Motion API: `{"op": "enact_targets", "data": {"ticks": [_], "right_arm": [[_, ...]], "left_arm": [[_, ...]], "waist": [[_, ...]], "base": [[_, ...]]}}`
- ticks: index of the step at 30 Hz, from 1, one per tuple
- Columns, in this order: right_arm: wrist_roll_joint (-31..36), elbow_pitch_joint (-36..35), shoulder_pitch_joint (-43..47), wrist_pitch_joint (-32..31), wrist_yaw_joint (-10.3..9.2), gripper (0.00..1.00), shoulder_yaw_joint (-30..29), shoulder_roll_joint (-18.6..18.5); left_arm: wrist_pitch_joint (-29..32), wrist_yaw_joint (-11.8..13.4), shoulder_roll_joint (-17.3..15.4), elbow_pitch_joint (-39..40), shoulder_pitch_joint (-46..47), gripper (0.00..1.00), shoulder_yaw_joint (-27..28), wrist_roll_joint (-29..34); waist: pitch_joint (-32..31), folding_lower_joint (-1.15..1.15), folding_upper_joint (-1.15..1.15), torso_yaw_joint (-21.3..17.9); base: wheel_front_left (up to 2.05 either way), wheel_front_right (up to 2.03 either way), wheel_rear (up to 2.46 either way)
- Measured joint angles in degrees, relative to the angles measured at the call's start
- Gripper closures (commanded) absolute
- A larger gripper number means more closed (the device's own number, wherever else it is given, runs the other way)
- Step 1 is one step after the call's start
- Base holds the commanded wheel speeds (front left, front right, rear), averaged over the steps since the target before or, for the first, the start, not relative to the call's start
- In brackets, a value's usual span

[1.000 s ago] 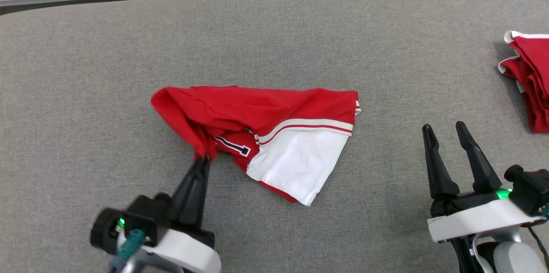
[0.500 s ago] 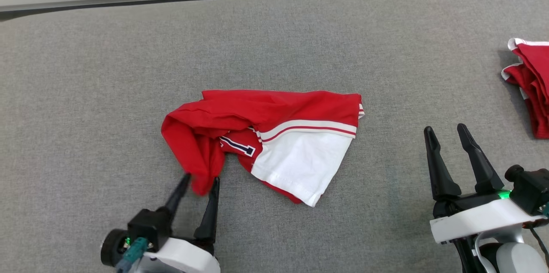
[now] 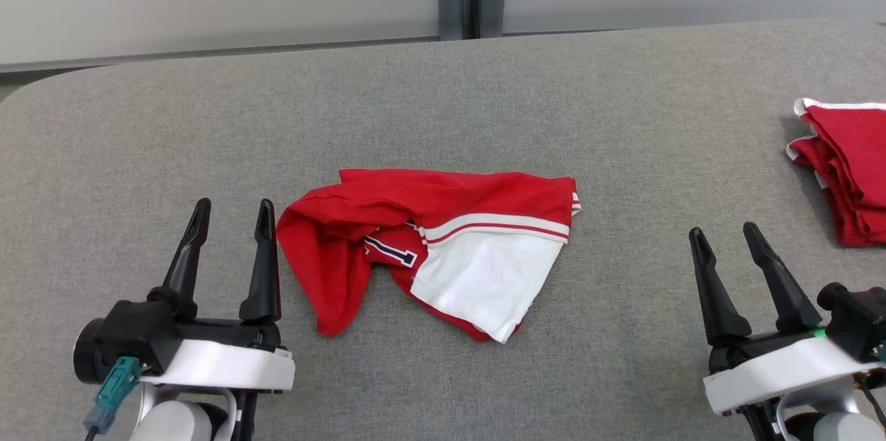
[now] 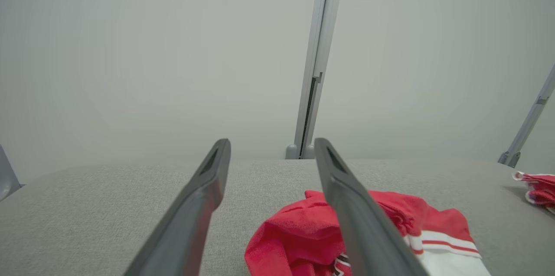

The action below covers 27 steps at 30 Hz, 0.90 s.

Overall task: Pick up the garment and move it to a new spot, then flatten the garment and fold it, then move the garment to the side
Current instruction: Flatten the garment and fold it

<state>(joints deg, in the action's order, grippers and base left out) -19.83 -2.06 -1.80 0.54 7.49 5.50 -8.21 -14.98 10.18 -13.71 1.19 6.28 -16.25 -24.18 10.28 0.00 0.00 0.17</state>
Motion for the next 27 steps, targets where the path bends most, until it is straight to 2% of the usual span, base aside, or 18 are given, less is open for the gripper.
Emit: {"op": "enact_targets", "data": {"ticks": [10, 27], "right_arm": [[0.4, -1.13, 2.74, -2.61, 0.0, 0.0, 0.3, -1.04], [-0.16, -1.82, 3.58, -3.87, 0.0, 0.0, 0.33, -2.01]], "left_arm": [[1.18, -0.21, -1.87, -3.21, -2.51, 0.0, 0.91, -0.8], [2.09, -0.27, -2.07, -5.77, -3.49, 0.0, 0.36, -2.08]], "waist": [[-4.23, 0.0, 0.0, -0.18], [-5.86, 0.0, 0.0, -0.05]], "base": [[0.0, 0.0, 0.0], [0.0, 0.0, 0.0]]}}
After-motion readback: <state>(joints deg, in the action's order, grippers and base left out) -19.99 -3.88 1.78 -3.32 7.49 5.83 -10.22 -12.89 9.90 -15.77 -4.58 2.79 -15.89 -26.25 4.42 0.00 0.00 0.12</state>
